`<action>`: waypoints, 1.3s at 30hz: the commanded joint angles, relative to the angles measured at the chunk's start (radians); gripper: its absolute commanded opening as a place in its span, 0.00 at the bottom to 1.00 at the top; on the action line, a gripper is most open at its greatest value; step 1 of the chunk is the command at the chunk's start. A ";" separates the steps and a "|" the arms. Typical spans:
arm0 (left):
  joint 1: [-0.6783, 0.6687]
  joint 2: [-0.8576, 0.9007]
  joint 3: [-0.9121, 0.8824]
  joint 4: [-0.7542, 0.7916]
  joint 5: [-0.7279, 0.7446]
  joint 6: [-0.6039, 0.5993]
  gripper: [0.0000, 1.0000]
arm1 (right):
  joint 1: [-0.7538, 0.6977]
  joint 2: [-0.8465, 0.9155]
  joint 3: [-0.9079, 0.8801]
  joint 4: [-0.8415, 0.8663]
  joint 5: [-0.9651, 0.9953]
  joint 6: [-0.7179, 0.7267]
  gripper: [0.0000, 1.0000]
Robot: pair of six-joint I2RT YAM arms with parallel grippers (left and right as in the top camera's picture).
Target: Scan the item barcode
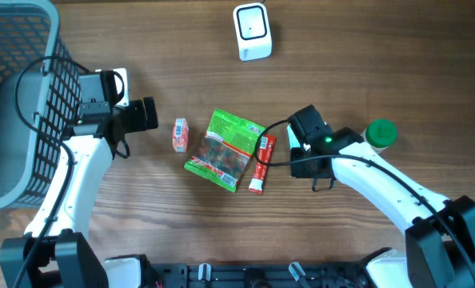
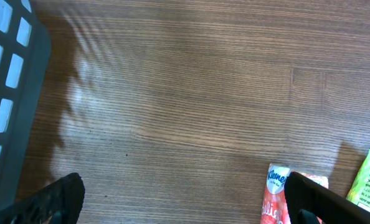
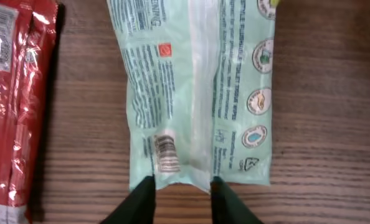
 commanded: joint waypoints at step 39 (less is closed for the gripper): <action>0.005 -0.014 0.015 0.003 -0.006 0.005 1.00 | 0.002 0.040 -0.163 0.207 0.142 0.019 0.53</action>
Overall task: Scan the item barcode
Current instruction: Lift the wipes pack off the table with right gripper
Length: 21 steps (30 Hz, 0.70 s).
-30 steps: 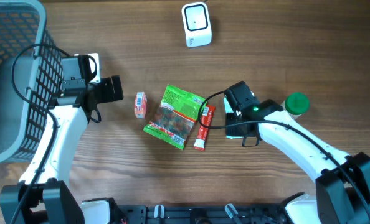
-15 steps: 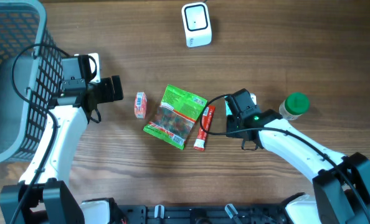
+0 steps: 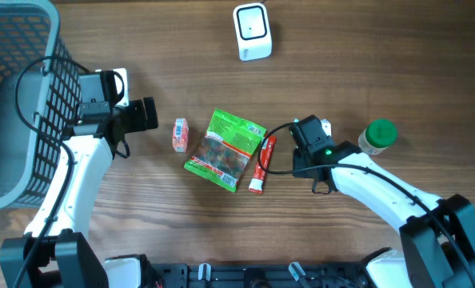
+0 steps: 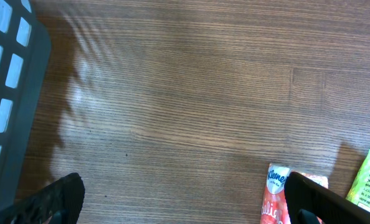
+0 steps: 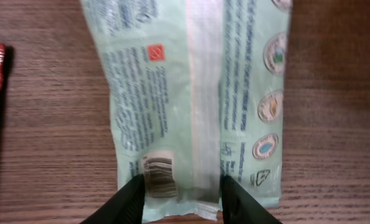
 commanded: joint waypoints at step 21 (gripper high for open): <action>0.005 -0.014 0.015 0.003 -0.006 0.005 1.00 | -0.171 0.020 0.288 -0.178 -0.268 -0.321 0.94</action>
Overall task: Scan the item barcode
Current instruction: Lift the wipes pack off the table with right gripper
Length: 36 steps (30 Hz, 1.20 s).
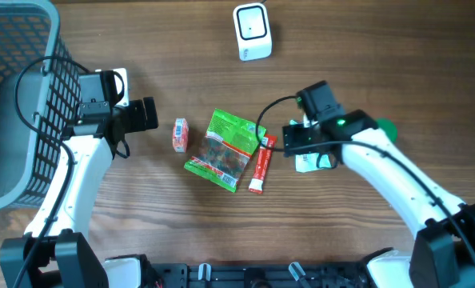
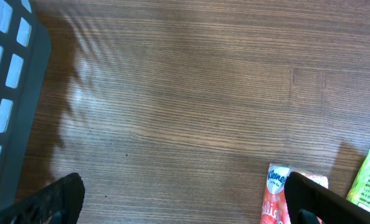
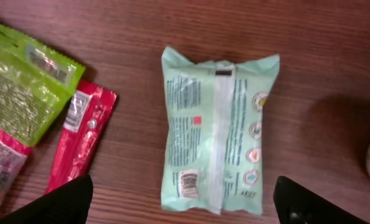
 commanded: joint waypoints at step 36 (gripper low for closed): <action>0.005 -0.014 0.015 0.003 -0.006 0.005 1.00 | -0.271 0.156 -0.003 0.111 -0.267 -0.021 0.75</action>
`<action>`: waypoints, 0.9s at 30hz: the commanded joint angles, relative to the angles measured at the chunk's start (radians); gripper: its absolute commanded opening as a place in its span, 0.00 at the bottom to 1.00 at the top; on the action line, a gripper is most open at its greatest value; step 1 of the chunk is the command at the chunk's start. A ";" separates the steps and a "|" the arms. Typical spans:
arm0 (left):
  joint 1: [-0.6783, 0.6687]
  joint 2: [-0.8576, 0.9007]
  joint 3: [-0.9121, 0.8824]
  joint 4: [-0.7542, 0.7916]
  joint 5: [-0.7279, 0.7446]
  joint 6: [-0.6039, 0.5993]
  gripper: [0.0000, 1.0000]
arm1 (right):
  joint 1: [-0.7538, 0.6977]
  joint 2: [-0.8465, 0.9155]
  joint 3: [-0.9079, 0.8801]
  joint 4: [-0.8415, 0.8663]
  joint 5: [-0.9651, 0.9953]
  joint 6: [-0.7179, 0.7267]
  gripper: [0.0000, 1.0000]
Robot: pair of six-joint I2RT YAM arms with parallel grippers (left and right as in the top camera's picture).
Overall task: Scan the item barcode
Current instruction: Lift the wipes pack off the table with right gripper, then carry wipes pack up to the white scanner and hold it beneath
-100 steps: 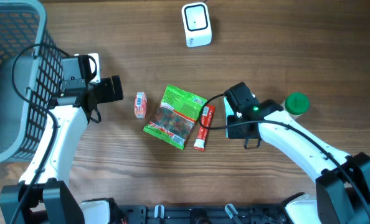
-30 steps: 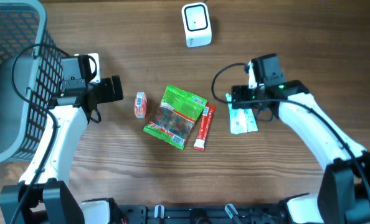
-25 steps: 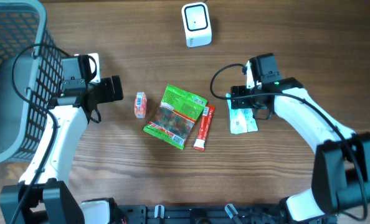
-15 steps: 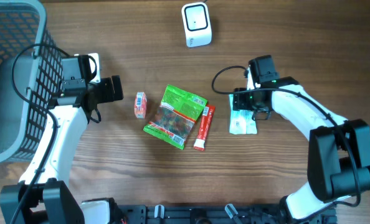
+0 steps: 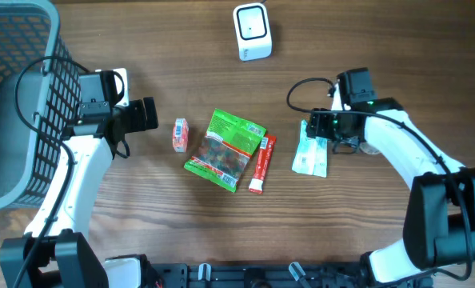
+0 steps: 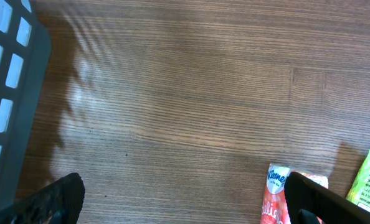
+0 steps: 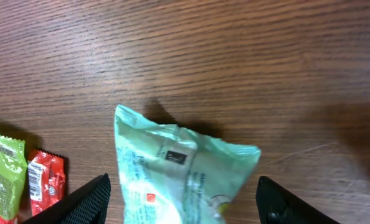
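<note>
The pale green wipes pack (image 5: 311, 156) lies on the table right of the red stick pack (image 5: 261, 164), printed back side up. My right gripper (image 5: 321, 128) is over its far end, open wide. In the right wrist view the pack's crumpled end (image 7: 179, 162) sits between the two fingers (image 7: 85, 199), which do not touch it. The white scanner (image 5: 252, 32) stands at the far edge. My left gripper (image 5: 148, 114) is open over bare wood, with a small Kleenex pack (image 6: 276, 198) by its right finger.
A green snack bag (image 5: 225, 150) lies mid-table, with the Kleenex pack (image 5: 180, 134) to its left. A grey mesh basket (image 5: 13, 104) fills the far left. The right arm covers the area to the right of the wipes pack.
My right arm has swung to the right and far side. The open gripper now sits low over the far end of the wipes pack instead of high above it. The left arm has not moved.
First my right fingers were close together at the barcode end of the wipes pack, beside the red stick. Then they were slightly wider and the pack lay farther from the stick. Then the gripper was wide open high above it, and now over its far end.
</note>
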 commanded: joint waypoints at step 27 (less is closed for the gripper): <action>0.005 -0.014 0.015 0.003 -0.006 0.005 1.00 | -0.011 -0.384 -0.119 0.212 -0.294 -0.304 0.04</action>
